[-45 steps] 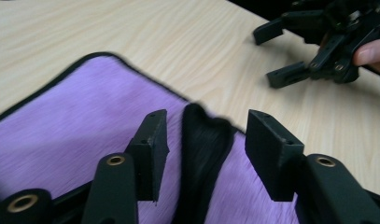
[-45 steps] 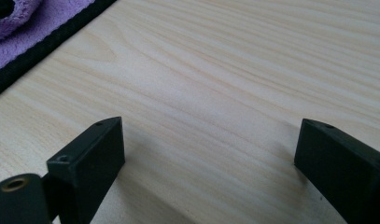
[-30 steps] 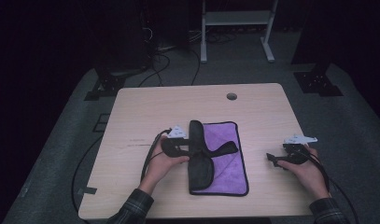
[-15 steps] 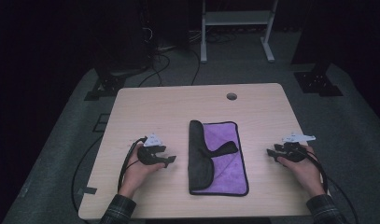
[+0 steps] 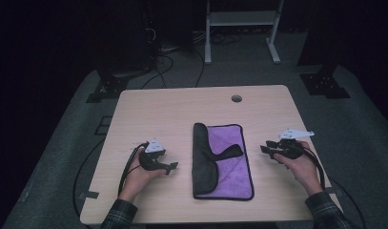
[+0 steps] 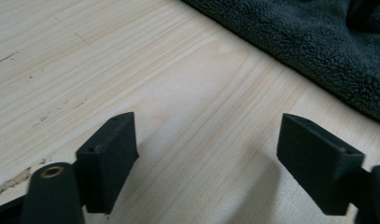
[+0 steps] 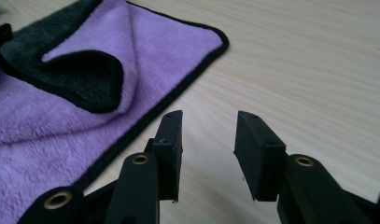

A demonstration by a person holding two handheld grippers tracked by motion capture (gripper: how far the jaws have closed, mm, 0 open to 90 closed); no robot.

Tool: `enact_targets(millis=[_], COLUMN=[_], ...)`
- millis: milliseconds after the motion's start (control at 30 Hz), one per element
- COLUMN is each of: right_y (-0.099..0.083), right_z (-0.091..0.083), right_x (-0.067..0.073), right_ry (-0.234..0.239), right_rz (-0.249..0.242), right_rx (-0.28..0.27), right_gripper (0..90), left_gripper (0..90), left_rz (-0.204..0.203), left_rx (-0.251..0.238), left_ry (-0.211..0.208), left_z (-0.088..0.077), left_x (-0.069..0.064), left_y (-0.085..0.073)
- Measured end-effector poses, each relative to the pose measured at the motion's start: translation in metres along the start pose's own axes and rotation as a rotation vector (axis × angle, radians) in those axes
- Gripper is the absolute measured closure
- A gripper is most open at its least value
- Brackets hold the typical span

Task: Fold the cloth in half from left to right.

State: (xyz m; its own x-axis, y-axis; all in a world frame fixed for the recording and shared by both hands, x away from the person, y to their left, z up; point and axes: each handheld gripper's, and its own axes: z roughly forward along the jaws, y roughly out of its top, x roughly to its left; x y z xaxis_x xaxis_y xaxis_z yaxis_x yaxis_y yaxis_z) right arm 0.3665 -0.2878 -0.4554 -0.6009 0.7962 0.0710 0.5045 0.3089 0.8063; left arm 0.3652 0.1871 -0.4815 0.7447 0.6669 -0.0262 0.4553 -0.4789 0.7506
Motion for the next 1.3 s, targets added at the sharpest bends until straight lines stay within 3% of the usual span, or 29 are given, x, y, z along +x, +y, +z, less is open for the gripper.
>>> enact_targets(millis=[100, 200, 333, 767, 1300], right_y=[0.005, 0.012, 0.019, 0.040, 0.061], right_z=[0.004, 0.011, 0.017, 0.037, 0.063], right_x=[0.003, 0.011, 0.018, 0.034, 0.066], right_ry=[0.014, 0.045, 0.070, 0.138, 0.205], right_rz=[-0.008, -0.025, -0.047, -0.093, -0.154], right_rx=[-0.002, 0.000, -0.006, -0.012, -0.003], right_gripper=[61.2, 61.2, 61.2, 61.3, 59.8], left_gripper=[10.9, 2.6, 0.0, 0.0, 0.0], left_rz=[0.031, 0.026, 0.029, 0.028, 0.026], left_rx=[0.030, 0.044, 0.061, 0.060, 0.061], left_ry=[0.027, 0.032, 0.031, 0.031, 0.031], left_z=[0.002, 0.005, 0.005, 0.006, 0.006], left_x=[-0.004, -0.005, -0.005, -0.005, -0.004], left_y=[0.001, 0.002, 0.002, 0.002, 0.002])
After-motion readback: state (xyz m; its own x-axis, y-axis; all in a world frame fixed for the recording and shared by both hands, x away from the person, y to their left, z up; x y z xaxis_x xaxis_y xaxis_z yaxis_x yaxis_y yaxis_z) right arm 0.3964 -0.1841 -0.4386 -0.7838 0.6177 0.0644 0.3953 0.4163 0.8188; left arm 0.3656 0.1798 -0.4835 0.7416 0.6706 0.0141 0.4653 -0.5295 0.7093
